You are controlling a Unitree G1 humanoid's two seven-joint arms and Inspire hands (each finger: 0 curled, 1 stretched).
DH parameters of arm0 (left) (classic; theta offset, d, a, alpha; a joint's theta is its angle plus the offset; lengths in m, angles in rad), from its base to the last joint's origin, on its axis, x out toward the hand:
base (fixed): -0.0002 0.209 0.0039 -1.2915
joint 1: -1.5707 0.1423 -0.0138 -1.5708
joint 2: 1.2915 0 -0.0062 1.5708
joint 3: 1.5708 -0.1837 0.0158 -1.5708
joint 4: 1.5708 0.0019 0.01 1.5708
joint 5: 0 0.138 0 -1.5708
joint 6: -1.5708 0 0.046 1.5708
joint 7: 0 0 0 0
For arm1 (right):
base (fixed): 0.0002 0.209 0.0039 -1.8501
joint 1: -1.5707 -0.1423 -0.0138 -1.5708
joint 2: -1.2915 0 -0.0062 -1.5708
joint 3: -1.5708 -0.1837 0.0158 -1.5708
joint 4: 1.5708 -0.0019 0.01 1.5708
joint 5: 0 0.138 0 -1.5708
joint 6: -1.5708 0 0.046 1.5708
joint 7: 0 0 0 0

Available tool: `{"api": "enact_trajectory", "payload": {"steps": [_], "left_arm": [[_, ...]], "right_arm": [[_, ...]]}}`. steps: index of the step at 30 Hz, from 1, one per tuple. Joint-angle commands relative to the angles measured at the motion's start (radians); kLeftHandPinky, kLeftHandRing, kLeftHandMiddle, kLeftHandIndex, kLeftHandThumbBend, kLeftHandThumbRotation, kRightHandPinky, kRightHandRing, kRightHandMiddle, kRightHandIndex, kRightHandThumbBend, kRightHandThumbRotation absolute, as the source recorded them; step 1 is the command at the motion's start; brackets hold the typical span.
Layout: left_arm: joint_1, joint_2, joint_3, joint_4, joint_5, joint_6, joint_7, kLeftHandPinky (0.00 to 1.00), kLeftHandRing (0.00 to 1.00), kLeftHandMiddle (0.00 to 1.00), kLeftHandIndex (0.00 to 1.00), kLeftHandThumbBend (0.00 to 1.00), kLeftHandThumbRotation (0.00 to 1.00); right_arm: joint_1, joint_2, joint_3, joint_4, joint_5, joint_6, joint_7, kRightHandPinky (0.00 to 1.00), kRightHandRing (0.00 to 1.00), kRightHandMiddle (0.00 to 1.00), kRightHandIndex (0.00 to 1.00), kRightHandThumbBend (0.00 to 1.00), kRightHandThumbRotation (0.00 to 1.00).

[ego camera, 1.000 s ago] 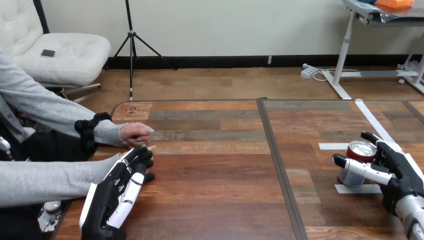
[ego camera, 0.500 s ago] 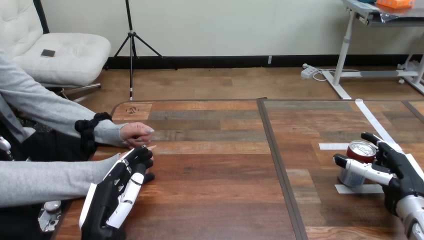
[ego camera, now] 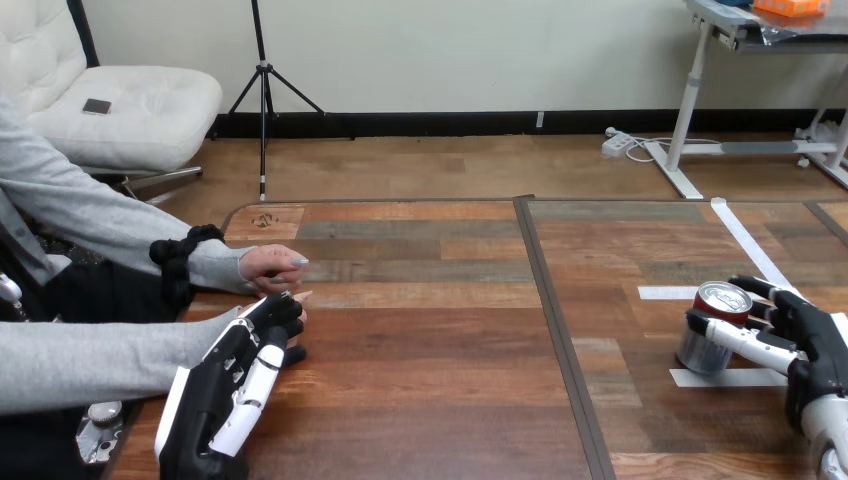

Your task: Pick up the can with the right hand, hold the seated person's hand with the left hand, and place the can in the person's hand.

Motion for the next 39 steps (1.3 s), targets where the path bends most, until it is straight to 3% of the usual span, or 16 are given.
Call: {"api": "enact_trajectory", "payload": {"steps": [1,11,16,39], "left_arm": [[-0.064,0.012,0.004,-0.018,0.009,-0.017,0.006,0.76,0.83,0.82,0.79,0.28,0.57],[-0.060,0.012,0.005,-0.027,0.011,-0.005,0.005,0.77,0.84,0.82,0.78,0.27,0.58],[-0.062,0.012,0.007,-0.022,0.006,-0.013,-0.004,0.78,0.84,0.82,0.78,0.26,0.58],[-0.068,0.010,0.010,-0.013,0.012,-0.019,-0.003,0.77,0.84,0.81,0.76,0.28,0.59]], "right_arm": [[-0.037,-0.023,0.018,-0.033,-0.023,-0.041,-0.043,0.57,0.56,0.58,0.62,0.69,0.00],[-0.035,-0.024,0.030,-0.033,-0.050,-0.078,-0.085,0.43,0.46,0.50,0.54,0.69,0.00],[-0.040,-0.023,0.024,-0.028,-0.042,-0.075,-0.080,0.40,0.43,0.48,0.51,0.69,0.00],[-0.044,-0.026,0.035,-0.030,-0.056,-0.091,-0.092,0.37,0.41,0.46,0.47,0.73,0.00]]}}
